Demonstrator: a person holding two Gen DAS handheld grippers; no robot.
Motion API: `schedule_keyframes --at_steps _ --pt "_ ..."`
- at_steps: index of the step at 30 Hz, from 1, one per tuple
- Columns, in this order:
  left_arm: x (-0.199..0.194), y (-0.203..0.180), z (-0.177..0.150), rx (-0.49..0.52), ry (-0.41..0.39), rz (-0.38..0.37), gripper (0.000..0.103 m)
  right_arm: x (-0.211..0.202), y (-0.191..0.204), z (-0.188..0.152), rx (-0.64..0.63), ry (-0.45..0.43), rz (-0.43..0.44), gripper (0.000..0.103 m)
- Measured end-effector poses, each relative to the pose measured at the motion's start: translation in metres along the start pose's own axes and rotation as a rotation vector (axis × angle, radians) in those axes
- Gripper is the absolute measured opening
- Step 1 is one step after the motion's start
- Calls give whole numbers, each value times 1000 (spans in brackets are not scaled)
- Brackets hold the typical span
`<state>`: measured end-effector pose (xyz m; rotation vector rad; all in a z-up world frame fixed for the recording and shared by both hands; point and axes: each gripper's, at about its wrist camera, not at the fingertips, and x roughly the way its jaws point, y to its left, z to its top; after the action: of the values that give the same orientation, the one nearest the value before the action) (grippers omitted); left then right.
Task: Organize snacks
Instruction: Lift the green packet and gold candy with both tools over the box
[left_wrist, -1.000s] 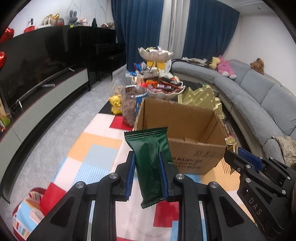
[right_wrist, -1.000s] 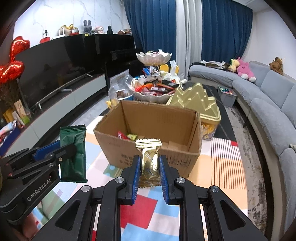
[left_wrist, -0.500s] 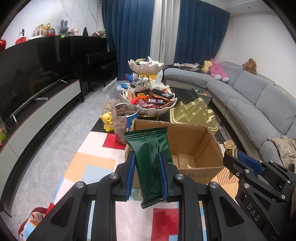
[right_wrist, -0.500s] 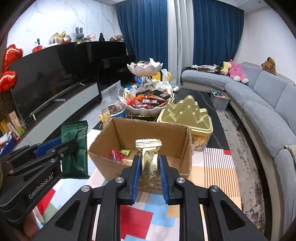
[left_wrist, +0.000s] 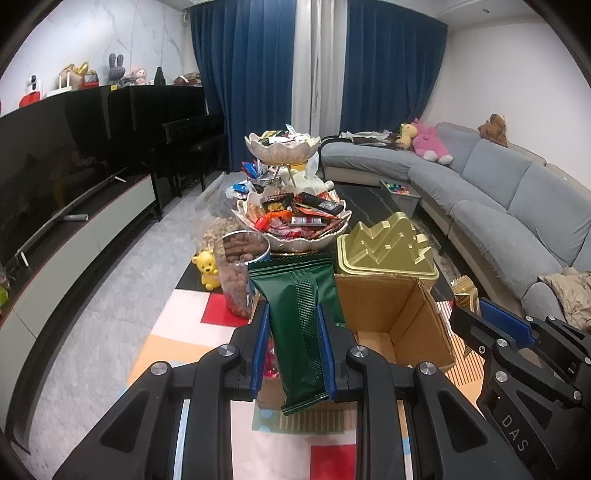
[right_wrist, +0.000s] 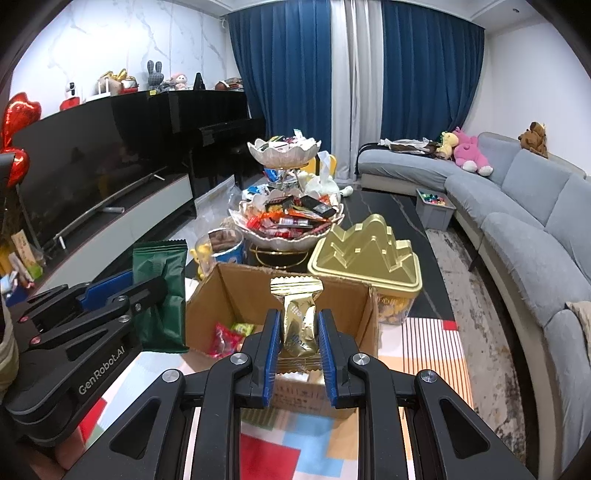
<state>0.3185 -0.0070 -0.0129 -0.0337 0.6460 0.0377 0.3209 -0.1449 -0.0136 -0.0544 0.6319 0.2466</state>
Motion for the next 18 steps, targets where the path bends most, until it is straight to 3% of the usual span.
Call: schedule_keyframes --at_steps 18 --pt "60 -2 18 24 45 -44 25 51 -14 14 41 42 -26 22"
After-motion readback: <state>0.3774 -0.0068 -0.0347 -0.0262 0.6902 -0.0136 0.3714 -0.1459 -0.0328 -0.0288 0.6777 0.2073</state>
